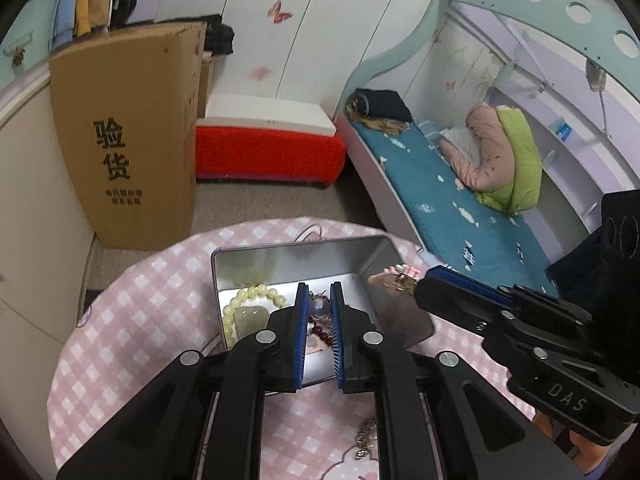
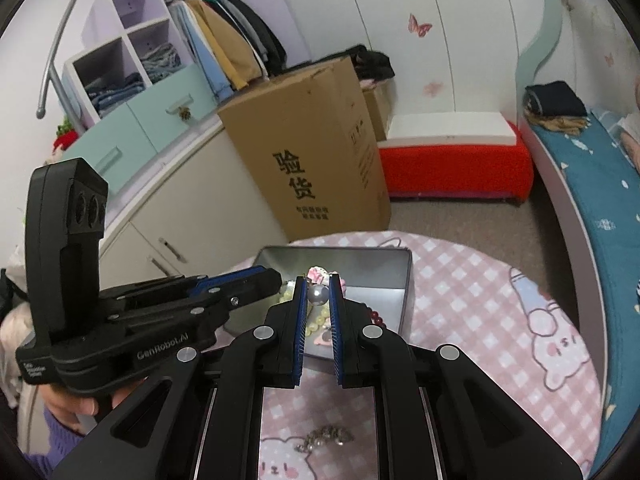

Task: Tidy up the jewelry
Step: 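Carry both pearl pieces into the grey box, then open both grippers inside the box and lift them out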

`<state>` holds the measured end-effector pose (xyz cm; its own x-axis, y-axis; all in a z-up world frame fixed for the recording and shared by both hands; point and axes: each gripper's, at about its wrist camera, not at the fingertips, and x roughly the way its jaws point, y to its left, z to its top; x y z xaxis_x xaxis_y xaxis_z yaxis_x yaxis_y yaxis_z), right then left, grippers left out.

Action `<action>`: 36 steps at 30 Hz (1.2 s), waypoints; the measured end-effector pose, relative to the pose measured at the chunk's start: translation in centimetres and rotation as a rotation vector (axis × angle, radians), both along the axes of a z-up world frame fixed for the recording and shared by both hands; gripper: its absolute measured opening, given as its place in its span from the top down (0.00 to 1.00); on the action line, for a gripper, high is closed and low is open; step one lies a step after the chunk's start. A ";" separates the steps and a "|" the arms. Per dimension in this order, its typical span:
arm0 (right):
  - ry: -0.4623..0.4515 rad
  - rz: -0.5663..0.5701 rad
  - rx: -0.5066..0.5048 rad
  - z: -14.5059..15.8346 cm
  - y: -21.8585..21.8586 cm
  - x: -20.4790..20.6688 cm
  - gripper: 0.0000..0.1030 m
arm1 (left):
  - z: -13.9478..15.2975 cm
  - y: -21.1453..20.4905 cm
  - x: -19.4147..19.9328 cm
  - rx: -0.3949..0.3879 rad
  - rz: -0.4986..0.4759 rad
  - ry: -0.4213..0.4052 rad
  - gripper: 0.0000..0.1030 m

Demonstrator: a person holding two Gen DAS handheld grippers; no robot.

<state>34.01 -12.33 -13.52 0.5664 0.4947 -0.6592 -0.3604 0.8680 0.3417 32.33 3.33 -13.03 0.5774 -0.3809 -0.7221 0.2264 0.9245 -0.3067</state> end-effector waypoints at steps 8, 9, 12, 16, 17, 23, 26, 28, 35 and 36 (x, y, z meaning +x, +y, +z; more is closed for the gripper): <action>0.051 0.008 -0.018 -2.6 1.0 0.9 0.89 | -1.5 -0.1 1.1 0.020 0.004 0.027 0.91; 0.053 0.009 -0.020 -2.7 1.1 1.0 0.89 | -1.5 -0.1 1.2 0.020 0.004 0.027 0.91; 0.062 0.011 -0.023 -3.1 1.3 1.1 0.89 | -1.6 0.0 1.1 0.018 0.011 0.026 0.90; 0.067 0.014 -0.025 -3.3 1.3 1.1 0.89 | -1.7 0.2 1.1 0.021 0.013 0.026 0.90; 0.069 0.015 -0.024 -3.3 1.3 1.2 0.89 | -1.7 0.3 1.1 0.018 0.016 0.026 0.89; 0.072 0.015 -0.023 -3.4 1.3 1.1 0.89 | -1.4 0.5 0.6 0.022 0.036 0.013 0.66; 0.071 0.016 -0.021 -3.4 1.3 1.0 0.89 | -1.2 0.3 0.4 0.025 0.035 0.009 0.66; 0.071 0.017 -0.019 -3.3 1.2 1.0 0.88 | -1.0 0.2 0.2 0.027 0.033 0.007 0.66; 0.053 0.016 -0.019 -2.6 1.1 -0.3 0.87 | -0.6 0.4 -0.5 0.029 0.039 0.001 0.66; 0.051 0.015 -0.017 -2.4 0.9 -0.5 0.87 | -0.4 0.4 -0.7 0.028 0.040 -0.001 0.65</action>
<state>33.48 -11.39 -15.97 0.5243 0.4914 -0.6954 -0.3557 0.8684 0.3455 31.62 3.71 -13.46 0.5927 -0.3371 -0.7314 0.1893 0.9410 -0.2804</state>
